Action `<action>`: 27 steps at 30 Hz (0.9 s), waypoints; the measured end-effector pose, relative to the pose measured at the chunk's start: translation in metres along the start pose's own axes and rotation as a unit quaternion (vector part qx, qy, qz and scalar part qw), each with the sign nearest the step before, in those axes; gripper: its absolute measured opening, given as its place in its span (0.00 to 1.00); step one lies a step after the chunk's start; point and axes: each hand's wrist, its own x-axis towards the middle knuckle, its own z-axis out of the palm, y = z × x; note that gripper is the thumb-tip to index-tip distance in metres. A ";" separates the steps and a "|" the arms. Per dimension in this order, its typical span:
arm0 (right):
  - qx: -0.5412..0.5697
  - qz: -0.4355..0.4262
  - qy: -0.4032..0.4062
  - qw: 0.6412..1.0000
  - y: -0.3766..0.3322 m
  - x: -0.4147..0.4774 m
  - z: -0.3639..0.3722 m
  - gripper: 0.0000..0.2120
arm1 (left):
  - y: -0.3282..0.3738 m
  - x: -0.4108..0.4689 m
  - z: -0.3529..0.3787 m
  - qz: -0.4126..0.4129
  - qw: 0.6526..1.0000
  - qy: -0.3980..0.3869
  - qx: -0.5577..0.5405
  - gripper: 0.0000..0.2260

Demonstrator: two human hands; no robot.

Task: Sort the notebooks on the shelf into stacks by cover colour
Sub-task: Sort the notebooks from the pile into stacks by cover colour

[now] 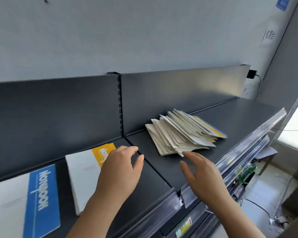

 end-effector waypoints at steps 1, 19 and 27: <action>0.006 0.006 0.007 1.000 0.010 0.010 -0.001 0.18 | 0.005 0.008 0.007 0.003 1.000 -0.002 -0.002 0.16; 0.012 -0.005 -0.085 0.996 0.209 0.201 -0.018 0.16 | 0.119 0.106 0.168 -0.029 0.999 0.024 0.005 0.11; 0.058 -0.101 -0.171 0.978 0.235 0.210 -0.013 0.15 | 0.138 0.122 0.204 -0.090 0.994 0.057 0.024 0.13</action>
